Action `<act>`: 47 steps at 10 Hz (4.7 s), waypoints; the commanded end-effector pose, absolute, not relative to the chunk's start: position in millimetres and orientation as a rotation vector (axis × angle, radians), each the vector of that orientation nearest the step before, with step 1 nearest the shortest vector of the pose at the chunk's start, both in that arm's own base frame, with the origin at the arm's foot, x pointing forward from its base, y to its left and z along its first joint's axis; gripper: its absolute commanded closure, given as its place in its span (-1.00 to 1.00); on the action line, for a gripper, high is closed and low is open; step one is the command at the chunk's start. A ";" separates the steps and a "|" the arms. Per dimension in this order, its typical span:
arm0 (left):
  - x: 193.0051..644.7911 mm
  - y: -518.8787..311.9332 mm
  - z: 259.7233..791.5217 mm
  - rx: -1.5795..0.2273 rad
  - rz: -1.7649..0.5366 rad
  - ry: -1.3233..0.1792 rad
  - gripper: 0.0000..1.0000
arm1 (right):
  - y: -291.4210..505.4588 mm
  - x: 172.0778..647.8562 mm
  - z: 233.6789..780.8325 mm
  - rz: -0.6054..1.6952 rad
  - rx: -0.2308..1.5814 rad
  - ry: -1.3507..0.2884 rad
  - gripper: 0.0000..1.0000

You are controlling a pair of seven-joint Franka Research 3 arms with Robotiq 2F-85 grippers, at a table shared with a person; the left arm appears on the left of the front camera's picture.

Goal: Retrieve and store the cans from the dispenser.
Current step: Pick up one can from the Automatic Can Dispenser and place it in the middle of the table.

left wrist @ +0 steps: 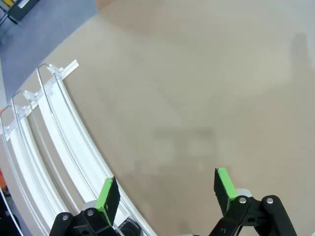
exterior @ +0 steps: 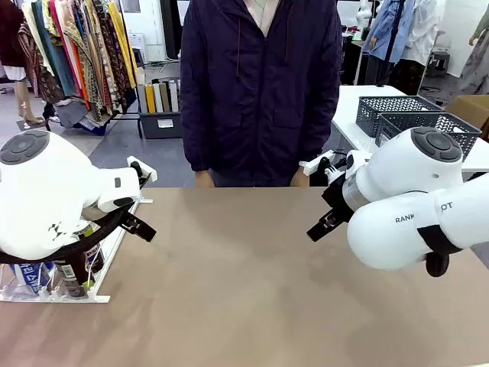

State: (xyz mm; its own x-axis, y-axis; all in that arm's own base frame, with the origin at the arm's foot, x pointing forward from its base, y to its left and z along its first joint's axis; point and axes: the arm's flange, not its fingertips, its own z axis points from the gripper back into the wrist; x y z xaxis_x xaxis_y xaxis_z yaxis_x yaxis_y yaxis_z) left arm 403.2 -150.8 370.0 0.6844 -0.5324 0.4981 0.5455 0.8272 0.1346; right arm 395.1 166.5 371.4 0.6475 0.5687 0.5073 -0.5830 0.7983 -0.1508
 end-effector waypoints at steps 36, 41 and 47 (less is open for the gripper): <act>261.9 199.0 494.2 -1.198 0.307 -0.659 -1.00 | -166.8 284.2 451.4 0.010 1.334 -0.656 -1.00; 230.0 165.3 517.7 -0.426 0.114 -0.390 -1.00 | -166.8 284.2 451.4 0.010 1.334 -0.656 -1.00; 271.2 50.4 512.3 -0.087 -0.217 -0.251 -1.00 | -166.8 284.2 451.4 0.010 1.334 -0.656 -1.00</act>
State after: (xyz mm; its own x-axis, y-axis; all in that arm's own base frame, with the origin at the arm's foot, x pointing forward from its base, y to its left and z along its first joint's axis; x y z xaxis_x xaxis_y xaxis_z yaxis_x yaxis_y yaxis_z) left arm 273.5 38.6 531.8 0.9544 -0.1834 0.2354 0.2065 0.9754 -0.0772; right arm 281.1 -167.0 446.7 0.8317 -0.3371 0.4412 -0.3593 0.2790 0.8906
